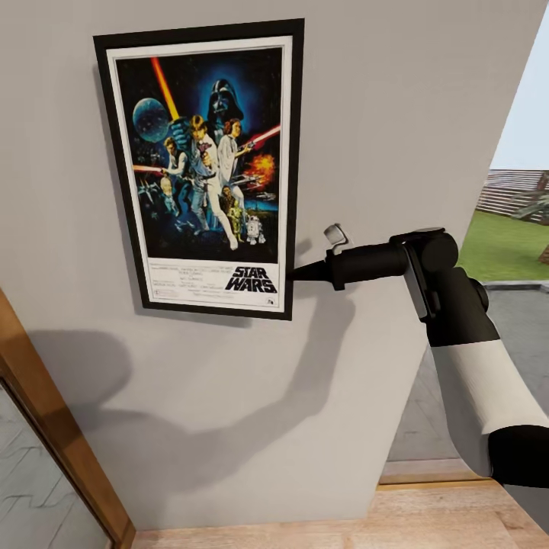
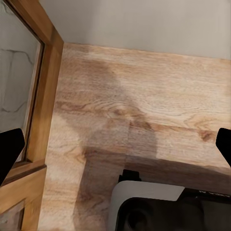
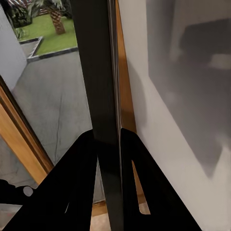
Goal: Pick up the poster from the kitchen countertop and hang it on one of the wall nails in the kitchen.
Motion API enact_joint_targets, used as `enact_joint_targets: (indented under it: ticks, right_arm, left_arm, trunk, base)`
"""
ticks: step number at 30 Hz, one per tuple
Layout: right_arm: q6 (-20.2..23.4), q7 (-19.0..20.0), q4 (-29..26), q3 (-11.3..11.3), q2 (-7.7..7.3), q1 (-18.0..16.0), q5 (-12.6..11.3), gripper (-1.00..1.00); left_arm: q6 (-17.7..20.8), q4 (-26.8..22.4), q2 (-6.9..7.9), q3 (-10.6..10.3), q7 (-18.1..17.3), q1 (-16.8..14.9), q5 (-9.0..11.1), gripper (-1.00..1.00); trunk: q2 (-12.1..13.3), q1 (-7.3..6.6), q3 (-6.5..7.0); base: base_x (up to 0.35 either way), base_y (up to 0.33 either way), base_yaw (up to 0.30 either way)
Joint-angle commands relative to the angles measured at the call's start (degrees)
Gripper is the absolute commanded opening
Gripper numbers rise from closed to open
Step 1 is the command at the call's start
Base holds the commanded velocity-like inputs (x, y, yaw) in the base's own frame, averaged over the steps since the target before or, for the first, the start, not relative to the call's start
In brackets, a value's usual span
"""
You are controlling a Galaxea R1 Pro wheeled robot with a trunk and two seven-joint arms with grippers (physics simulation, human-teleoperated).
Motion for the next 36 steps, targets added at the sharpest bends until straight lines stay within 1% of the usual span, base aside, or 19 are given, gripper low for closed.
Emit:
enact_joint_targets:
  ticks: [1, 32, 36]
  right_arm:
    - [0.81, 0.42, -0.01, 0.05, -0.03, -0.07, 0.12, -1.00]
    - [0.81, 0.25, 0.17, 0.15, -0.03, -0.07, 0.20, -1.00]
    - [0.81, 0.24, 0.17, 0.10, -0.03, -0.07, 0.18, -1.00]
  left_arm:
    - [0.41, -0.18, -0.03, 0.15, -0.29, 0.03, 0.02, 1.00]
    - [0.41, -0.18, -0.03, 0.24, -0.29, 0.01, 0.01, 1.00]
    - [0.41, -0.18, -0.03, 0.24, -0.28, 0.01, 0.00, 1.00]
  trunk:
    - [-0.13, 0.04, -0.12]
    - [-0.13, 0.04, -0.12]
    - [-0.13, 0.04, -0.12]
  base:
    - [0.000, 0.000, 0.000]
    - [0.004, 0.000, 0.000]
    - [0.139, 0.000, 0.000]
